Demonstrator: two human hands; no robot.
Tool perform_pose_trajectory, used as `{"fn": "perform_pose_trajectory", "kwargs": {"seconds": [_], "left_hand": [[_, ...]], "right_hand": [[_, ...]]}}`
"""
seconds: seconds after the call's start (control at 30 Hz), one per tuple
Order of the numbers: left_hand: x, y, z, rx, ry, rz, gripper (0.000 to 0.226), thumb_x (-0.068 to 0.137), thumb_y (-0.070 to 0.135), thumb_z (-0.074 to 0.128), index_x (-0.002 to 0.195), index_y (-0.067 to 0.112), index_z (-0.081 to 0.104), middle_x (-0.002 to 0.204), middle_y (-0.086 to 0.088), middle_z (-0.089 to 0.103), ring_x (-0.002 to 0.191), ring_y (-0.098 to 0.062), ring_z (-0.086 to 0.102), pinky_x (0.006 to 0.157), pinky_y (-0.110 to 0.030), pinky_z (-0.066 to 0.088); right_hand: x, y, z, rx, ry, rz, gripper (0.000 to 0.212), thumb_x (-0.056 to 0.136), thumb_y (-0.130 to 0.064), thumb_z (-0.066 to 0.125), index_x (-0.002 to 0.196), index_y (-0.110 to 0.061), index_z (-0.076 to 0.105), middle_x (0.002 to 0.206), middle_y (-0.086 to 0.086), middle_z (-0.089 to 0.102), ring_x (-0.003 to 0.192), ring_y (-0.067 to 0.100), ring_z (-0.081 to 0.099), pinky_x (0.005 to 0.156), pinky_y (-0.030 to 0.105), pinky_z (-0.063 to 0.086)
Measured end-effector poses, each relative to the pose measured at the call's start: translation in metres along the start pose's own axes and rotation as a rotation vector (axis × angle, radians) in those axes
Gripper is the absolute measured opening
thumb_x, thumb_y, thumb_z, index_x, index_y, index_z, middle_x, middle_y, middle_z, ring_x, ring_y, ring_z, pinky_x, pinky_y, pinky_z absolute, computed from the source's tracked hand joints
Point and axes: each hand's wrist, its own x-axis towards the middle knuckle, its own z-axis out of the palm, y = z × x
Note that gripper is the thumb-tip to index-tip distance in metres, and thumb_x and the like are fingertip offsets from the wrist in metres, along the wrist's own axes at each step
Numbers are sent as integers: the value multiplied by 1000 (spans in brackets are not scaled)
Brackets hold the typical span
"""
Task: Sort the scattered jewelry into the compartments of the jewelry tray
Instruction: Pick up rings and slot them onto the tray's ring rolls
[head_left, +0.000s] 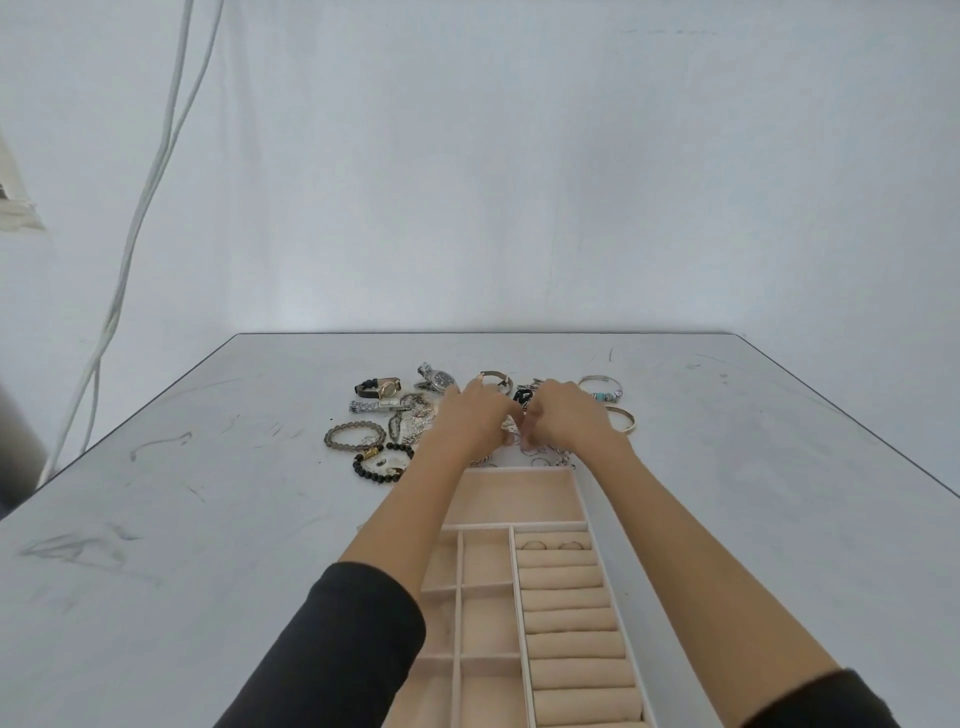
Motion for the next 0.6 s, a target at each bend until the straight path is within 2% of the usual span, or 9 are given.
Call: {"fn": "perform_pose_trajectory", "kwargs": {"seconds": [0.1, 0.33, 0.43, 0.6], "left_hand": [[1, 0, 1, -12, 33, 0, 25, 89, 32, 63, 114, 34, 64, 123, -3, 55, 122, -25, 42, 100, -44, 33], [2, -6, 7, -137, 59, -49, 22, 87, 32, 64, 109, 28, 65, 118, 3, 59, 119, -21, 45, 101, -39, 32], [1, -8, 10, -192, 111, -56, 16, 85, 28, 67, 101, 27, 66, 108, 9, 66, 114, -17, 49, 98, -36, 32], [-3, -10, 14, -237, 184, -73, 11, 81, 24, 67, 91, 29, 69, 97, 11, 70, 105, -14, 54, 97, -35, 30]], "right_hand": [[3, 1, 2, 25, 3, 15, 20, 72, -15, 75, 92, -15, 74, 89, 5, 70, 79, 22, 60, 64, 28, 43], [6, -2, 6, 81, 8, 22, 21, 72, -12, 75, 93, -16, 74, 88, 3, 67, 82, 21, 58, 65, 28, 42], [6, -2, 6, 98, -8, 9, 24, 71, -14, 78, 94, -20, 75, 86, -2, 63, 87, 19, 59, 68, 29, 43], [5, -2, 5, 121, -11, 1, 24, 69, -13, 77, 91, -22, 76, 79, -4, 58, 80, 18, 56, 66, 27, 42]]}}
